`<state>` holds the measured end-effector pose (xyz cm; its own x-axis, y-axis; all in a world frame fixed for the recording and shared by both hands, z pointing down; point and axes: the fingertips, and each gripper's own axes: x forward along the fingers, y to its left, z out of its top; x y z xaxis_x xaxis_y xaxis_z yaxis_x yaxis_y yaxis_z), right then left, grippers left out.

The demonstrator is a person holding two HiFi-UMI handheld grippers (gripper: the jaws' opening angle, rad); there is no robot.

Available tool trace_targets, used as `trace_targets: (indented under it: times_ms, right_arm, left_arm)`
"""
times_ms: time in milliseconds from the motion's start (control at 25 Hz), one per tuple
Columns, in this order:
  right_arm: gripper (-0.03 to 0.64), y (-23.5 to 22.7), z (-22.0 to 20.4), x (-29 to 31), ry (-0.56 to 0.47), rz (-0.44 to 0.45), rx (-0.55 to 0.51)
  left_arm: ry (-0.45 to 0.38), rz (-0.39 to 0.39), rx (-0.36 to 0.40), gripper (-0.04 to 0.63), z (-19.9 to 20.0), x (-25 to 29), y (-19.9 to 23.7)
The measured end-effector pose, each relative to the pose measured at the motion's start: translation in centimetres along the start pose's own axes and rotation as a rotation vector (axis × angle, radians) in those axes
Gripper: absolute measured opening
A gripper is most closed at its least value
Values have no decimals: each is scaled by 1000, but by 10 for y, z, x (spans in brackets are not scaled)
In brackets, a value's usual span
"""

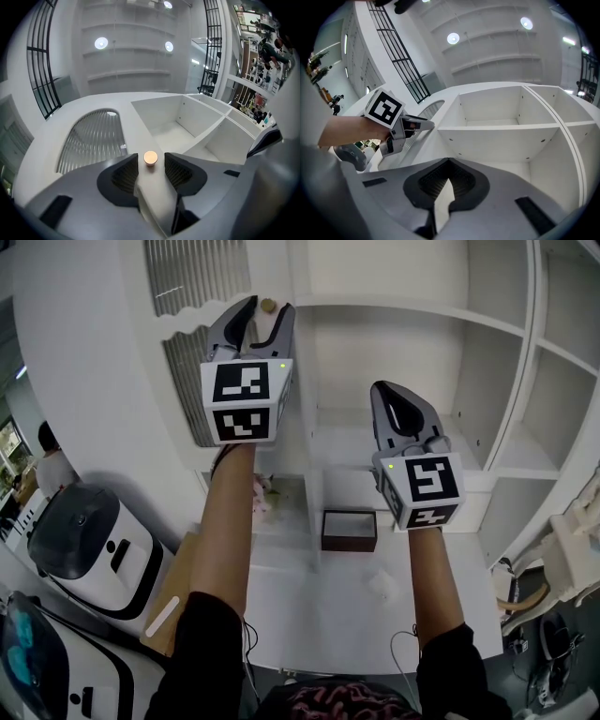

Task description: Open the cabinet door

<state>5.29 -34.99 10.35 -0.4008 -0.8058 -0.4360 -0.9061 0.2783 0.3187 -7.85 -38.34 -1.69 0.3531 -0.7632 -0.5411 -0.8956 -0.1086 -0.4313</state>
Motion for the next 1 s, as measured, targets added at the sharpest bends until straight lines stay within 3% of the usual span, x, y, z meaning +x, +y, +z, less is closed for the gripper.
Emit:
trace_targets:
  times_ms: [280, 1000]
  right_arm:
    - [14, -6, -12, 2, 17, -10, 3]
    - [14, -1, -18, -3, 38, -10, 8]
  left_arm:
    - [-39, -4, -52, 98, 2, 2, 1]
    - [-23, -53, -59, 84, 3, -4, 2]
